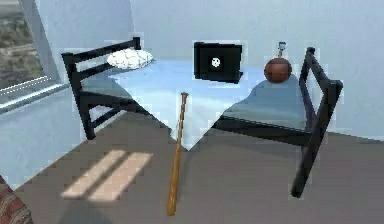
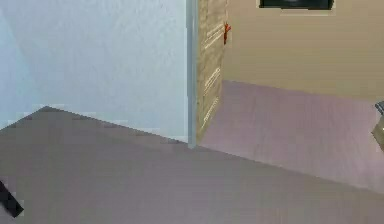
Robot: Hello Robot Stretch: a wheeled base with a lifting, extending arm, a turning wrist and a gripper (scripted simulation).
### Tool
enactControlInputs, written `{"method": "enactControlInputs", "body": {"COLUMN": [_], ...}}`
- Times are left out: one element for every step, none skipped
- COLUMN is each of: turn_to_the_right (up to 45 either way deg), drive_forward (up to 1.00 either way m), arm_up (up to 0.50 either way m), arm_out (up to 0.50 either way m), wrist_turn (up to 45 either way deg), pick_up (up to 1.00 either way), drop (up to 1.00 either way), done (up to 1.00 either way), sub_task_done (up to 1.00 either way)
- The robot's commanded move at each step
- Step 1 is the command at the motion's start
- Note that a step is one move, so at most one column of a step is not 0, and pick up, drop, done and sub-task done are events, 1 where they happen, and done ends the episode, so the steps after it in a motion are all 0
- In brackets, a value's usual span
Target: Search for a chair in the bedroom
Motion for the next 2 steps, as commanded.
{"method": "enactControlInputs", "body": {"turn_to_the_right": [45.0,45.0], "drive_forward": [0.00,0.00], "arm_up": [0.00,0.00], "arm_out": [0.00,0.00], "wrist_turn": [0.0,0.0], "pick_up": [0.00,0.00], "drop": [0.00,0.00], "done": [0.00,0.00], "sub_task_done": [0.00,0.00]}}
